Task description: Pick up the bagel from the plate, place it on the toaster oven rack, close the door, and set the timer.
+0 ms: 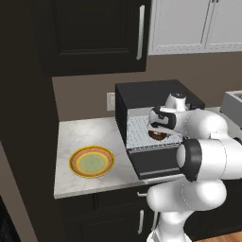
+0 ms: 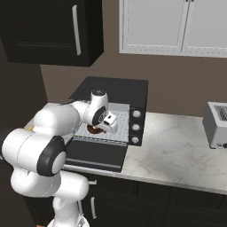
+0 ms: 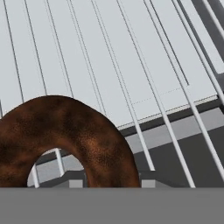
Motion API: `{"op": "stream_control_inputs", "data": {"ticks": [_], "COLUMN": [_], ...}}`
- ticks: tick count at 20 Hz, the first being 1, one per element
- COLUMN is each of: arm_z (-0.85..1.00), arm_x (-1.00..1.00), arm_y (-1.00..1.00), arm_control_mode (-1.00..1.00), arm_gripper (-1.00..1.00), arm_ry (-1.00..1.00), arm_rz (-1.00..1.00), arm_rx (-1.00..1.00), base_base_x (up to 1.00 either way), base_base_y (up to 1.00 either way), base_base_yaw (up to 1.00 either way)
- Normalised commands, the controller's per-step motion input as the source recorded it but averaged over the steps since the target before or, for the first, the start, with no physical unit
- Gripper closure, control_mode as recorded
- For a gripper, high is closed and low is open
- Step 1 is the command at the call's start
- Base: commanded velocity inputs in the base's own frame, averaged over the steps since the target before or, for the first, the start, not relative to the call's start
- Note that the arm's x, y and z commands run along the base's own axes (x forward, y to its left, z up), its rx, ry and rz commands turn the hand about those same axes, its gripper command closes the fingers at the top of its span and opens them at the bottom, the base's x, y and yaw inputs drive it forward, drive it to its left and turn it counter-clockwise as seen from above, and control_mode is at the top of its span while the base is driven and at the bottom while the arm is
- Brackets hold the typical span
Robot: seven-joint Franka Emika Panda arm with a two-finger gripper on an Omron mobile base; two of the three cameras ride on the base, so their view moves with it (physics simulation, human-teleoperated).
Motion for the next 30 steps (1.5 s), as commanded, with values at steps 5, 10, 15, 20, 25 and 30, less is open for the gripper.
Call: {"op": "stream_control_inputs", "data": {"ticks": [5,10,15,20,25,30], "arm_z": [-0.01,0.00,0.10,0.46,0.36,0.00], "arm_x": [0.00,0.00,-0.05,-0.79,-0.91,-0.55], "arm_y": [0.00,0.00,0.00,0.00,-0.13,-0.38], "arm_control_mode": [-1.00,-1.00,-1.00,-1.00,-1.00,-1.00], "arm_gripper": [-1.00,-1.00,-1.00,-1.00,-1.00,-1.00], "arm_ry": [0.00,0.00,-0.01,-0.09,-0.03,0.02], "arm_rz": [0.00,0.00,0.00,0.00,0.00,-0.02], "arm_rx": [0.00,0.00,0.02,0.04,0.05,0.04], "base_base_x": [0.00,0.00,0.00,0.00,0.00,0.00], "base_base_y": [0.00,0.00,0.00,0.00,0.00,0.00], "base_base_yaw": [0.00,0.00,0.00,0.00,0.00,0.00]}}
